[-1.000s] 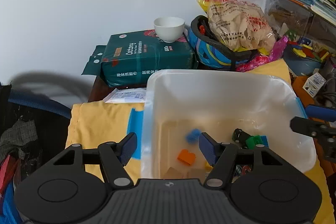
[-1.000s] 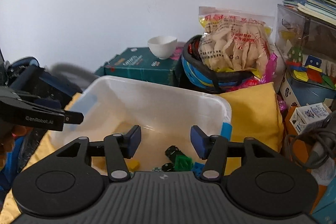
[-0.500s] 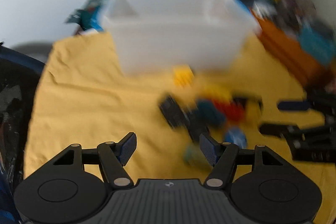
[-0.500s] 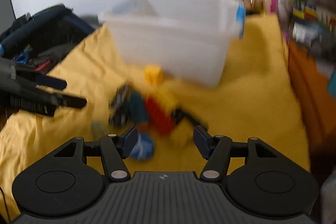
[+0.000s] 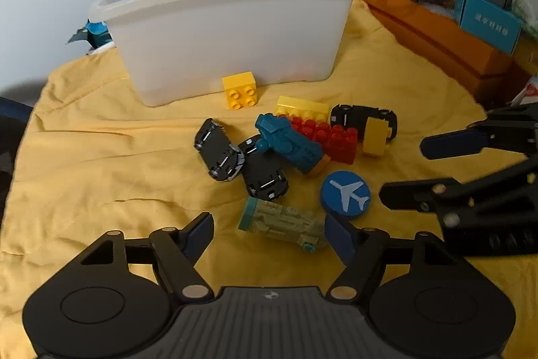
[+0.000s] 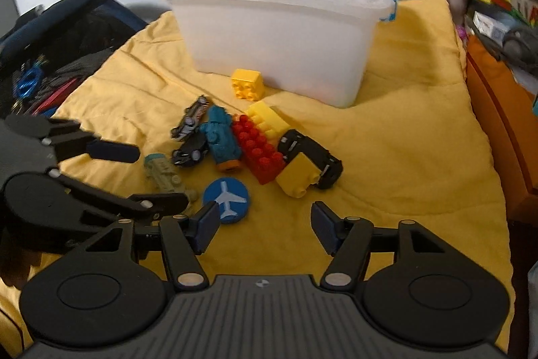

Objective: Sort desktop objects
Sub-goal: 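Grasp the green cylinder toy with the left tool while the right tool grasps the blue airplane disc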

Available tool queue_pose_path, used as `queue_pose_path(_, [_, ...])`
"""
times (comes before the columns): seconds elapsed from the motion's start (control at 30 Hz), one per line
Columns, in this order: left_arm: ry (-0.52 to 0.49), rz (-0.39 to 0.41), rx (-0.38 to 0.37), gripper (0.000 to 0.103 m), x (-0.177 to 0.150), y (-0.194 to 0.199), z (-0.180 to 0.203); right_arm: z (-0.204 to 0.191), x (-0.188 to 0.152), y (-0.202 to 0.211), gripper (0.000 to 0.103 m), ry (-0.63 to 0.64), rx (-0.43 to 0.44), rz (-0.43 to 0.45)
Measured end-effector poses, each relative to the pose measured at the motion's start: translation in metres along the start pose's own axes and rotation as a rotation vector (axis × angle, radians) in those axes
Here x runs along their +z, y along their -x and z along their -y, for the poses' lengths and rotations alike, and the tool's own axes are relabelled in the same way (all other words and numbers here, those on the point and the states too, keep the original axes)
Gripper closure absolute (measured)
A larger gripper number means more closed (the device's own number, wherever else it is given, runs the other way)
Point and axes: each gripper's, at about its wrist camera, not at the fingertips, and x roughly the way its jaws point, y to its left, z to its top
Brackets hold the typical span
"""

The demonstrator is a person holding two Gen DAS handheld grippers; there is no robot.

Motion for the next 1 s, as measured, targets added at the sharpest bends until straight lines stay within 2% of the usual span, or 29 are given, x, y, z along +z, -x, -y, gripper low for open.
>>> queue_pose_path(0.13, [-0.021,-0.002,-0.068,0.043,0.0,0.001,0.001,0.007,0.003,-0.006,0.039,-0.028,-0.007,0.0])
queue_pose_path(0.23, [-0.017,-0.013,-0.088,0.044,0.0,0.003,0.001,0.011,0.003,-0.003,0.039,-0.033,-0.018,0.015])
queue_pose_path(0.37, [0.027,-0.047,-0.112,0.039,0.003,-0.002,-0.002,0.017,0.0,-0.001,0.039,-0.043,-0.021,0.001])
queue_pose_path(0.47, [0.02,-0.023,-0.131,0.039,0.003,-0.006,-0.003,0.017,0.0,-0.002,0.039,-0.03,-0.021,-0.008])
queue_pose_path(0.6, [0.02,-0.006,-0.127,0.04,0.008,-0.003,-0.005,0.017,0.001,-0.003,0.039,-0.023,-0.009,-0.008])
queue_pose_path(0.73, [0.055,0.021,-0.118,0.04,0.012,0.014,-0.024,0.008,0.0,-0.004,0.039,0.035,0.025,0.005])
queue_pose_path(0.9, [0.105,0.042,-0.064,0.04,0.008,0.033,-0.055,-0.015,-0.001,-0.019,0.039,0.087,0.073,0.0])
queue_pose_path(1.0, [0.121,0.037,-0.031,0.04,0.004,0.036,-0.068,-0.032,-0.004,-0.036,0.04,0.117,0.058,-0.016])
